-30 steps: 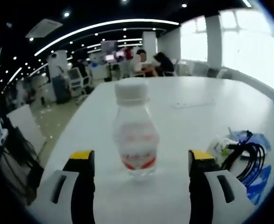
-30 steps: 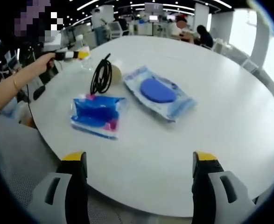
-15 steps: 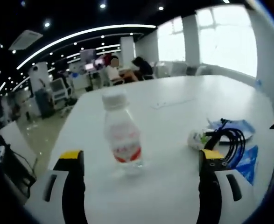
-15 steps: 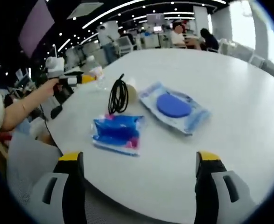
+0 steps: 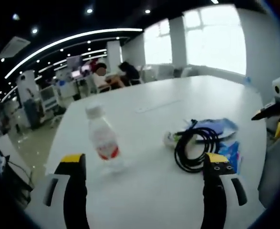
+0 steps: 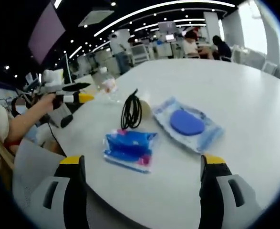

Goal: Arrange the tabletop items into an orderly group along one side of the table until the central work area is clear of visible clutter.

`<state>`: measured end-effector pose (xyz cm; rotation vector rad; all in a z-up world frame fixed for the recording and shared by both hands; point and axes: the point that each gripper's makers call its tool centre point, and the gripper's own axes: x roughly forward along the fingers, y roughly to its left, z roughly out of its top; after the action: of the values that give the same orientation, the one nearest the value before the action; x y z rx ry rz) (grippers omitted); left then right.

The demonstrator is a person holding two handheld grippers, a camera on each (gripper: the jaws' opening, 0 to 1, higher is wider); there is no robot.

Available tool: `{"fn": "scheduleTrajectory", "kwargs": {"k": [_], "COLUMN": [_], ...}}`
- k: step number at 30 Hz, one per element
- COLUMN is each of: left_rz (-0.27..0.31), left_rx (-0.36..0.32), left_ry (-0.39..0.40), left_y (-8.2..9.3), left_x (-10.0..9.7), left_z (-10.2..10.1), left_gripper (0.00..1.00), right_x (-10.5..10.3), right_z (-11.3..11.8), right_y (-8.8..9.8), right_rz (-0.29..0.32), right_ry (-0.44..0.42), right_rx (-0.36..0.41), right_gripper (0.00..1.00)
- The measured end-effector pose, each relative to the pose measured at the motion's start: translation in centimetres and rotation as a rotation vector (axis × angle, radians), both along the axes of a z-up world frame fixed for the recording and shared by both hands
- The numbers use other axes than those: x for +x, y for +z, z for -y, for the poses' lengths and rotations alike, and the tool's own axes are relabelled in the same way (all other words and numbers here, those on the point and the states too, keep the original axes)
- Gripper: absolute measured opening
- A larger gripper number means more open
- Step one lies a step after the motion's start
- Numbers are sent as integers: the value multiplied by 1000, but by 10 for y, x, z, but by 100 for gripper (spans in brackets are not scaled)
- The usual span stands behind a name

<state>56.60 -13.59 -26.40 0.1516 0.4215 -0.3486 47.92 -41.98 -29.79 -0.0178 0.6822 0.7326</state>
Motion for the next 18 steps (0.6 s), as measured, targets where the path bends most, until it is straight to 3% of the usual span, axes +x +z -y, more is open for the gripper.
{"fn": "scheduleTrajectory", "kwargs": {"k": [6,18], "left_rz": [-13,-28], "left_rx": [-32,-22], "left_ry": [-26,-89], "left_y": [6,12], "left_x": [-15,-38], "left_z": [11,29], "left_gripper": [99,99], "right_x": [3,20], "right_z": [-8,-33], "right_y": [7,31], "right_rz": [3,18], "right_ry": [25,52], "right_rx": [16,73], "right_gripper": [99,96]}}
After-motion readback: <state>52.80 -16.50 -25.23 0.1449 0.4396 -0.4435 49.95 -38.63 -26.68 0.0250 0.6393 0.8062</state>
